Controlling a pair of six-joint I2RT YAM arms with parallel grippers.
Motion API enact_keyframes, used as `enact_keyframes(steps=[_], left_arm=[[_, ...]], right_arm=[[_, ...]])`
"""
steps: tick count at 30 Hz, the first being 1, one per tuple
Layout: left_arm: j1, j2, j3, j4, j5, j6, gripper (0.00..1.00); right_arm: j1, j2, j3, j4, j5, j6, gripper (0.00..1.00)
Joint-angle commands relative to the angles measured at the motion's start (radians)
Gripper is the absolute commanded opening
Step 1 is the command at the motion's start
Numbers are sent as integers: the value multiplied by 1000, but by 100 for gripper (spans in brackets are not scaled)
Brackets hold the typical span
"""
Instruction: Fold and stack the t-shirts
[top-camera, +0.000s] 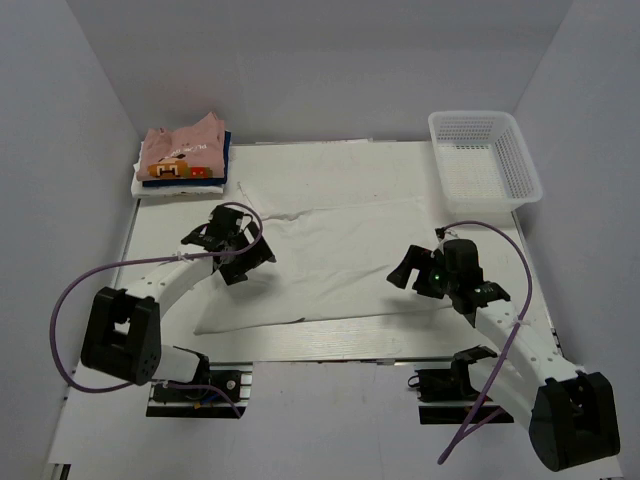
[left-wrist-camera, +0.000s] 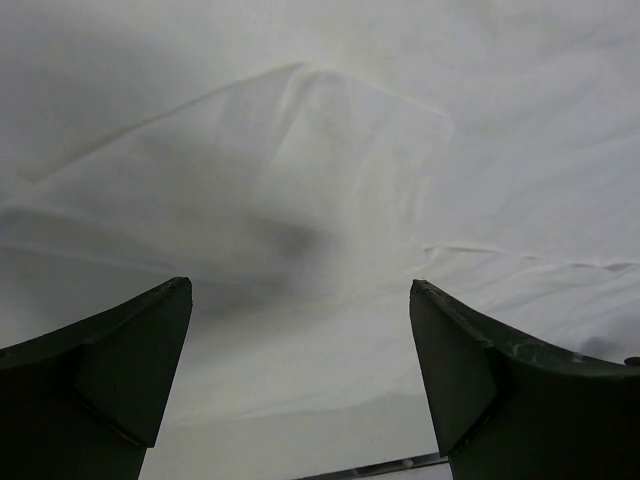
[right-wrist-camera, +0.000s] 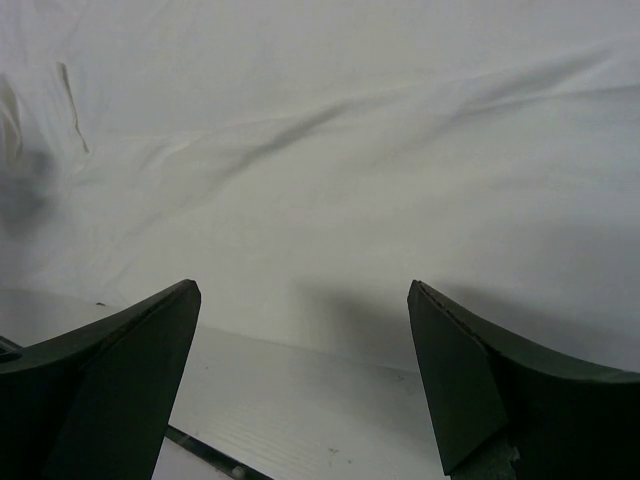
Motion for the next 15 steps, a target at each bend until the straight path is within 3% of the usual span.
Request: enact_keyframes(steps=[1,7,15], left_arm=[[-8,56,80,71,-31,27,100],[-62,145,149,111,-20,76,100],[-128,269,223,-69,-190,95,100]], right_arm=[[5,62,32,93,-51,8,90],[4,185,1,106,-57,-7,90],[-1,272,-54,142,-31,19,90]])
